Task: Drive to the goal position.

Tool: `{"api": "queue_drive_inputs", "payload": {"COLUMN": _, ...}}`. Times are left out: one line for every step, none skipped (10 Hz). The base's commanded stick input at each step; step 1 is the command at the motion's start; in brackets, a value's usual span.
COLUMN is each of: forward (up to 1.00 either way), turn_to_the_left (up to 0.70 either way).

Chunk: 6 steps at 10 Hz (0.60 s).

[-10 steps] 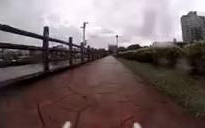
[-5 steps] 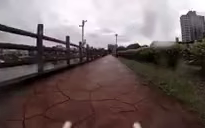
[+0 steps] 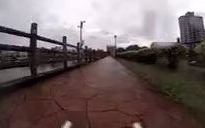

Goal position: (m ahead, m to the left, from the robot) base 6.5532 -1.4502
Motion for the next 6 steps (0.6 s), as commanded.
{"api": "queue_drive_inputs", "payload": {"forward": 0.50, "turn_to_the_left": 0.00}}
{"api": "queue_drive_inputs", "payload": {"forward": 0.50, "turn_to_the_left": 0.00}}
{"api": "queue_drive_inputs", "payload": {"forward": 0.50, "turn_to_the_left": 0.00}}
{"api": "queue_drive_inputs", "payload": {"forward": 0.50, "turn_to_the_left": 0.00}}
{"api": "queue_drive_inputs", "payload": {"forward": 0.50, "turn_to_the_left": 0.00}}
{"api": "queue_drive_inputs", "payload": {"forward": 0.50, "turn_to_the_left": 0.00}}
